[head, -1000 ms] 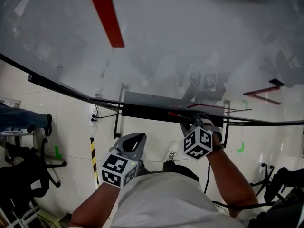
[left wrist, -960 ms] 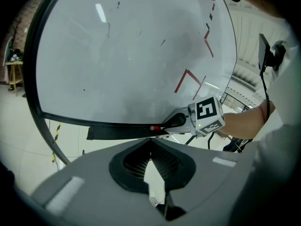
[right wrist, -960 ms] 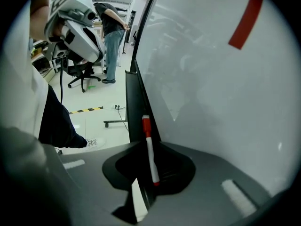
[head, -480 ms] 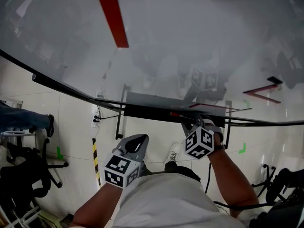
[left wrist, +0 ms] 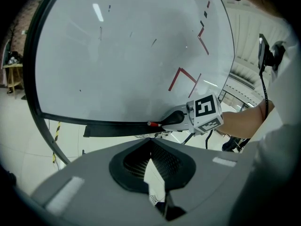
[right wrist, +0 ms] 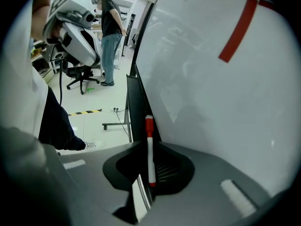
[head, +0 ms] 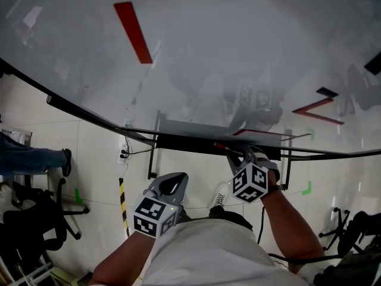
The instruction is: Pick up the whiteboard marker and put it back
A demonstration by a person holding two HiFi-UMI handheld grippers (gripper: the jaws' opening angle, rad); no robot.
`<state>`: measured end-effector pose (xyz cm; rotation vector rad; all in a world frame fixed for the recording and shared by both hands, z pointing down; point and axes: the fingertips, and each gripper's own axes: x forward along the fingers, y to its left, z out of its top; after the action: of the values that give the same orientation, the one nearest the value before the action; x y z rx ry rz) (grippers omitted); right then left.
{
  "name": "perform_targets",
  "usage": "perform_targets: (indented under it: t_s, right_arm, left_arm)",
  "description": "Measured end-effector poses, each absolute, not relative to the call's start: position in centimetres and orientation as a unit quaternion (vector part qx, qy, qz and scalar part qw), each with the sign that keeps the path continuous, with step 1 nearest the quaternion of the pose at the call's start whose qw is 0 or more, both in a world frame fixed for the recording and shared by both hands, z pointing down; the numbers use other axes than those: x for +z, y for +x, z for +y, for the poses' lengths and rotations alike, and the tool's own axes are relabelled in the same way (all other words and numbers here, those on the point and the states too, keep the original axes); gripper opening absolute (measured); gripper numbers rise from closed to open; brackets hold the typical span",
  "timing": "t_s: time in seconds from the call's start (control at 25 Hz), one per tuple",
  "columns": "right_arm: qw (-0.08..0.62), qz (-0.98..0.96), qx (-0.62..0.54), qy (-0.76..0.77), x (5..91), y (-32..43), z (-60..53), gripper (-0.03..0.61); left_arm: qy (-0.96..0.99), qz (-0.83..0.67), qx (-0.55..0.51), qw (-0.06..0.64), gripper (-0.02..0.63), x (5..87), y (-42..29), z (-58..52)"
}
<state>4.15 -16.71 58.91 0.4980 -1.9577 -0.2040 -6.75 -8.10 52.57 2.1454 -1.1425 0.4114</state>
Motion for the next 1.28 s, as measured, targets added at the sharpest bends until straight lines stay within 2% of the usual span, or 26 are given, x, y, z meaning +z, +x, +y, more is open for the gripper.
perform_targets:
  t_s: [0.32,0.76,1.28]
  right_arm:
    - [0.49,-0.837,-0.08,0.231,55.9,4.2,-15.7,0.04]
    - [0.366,-0.884,-0.009,0.291,48.1,5.2,-12.7,0.04]
    - [0.106,-0.898,0.194,0.379,40.6,10.2,-10.6,0.04]
  left_arm:
    - [0.83,-0.428,0.161,0.32,0.017,51.8,-5.7,-7.9]
    - [0.852,-0.412,0.146,0.289,0.017,49.1,-3.6,-8.7]
    - [0.878,-0.39,0.138,0.241,0.017,45.4,-1.8,-9.0]
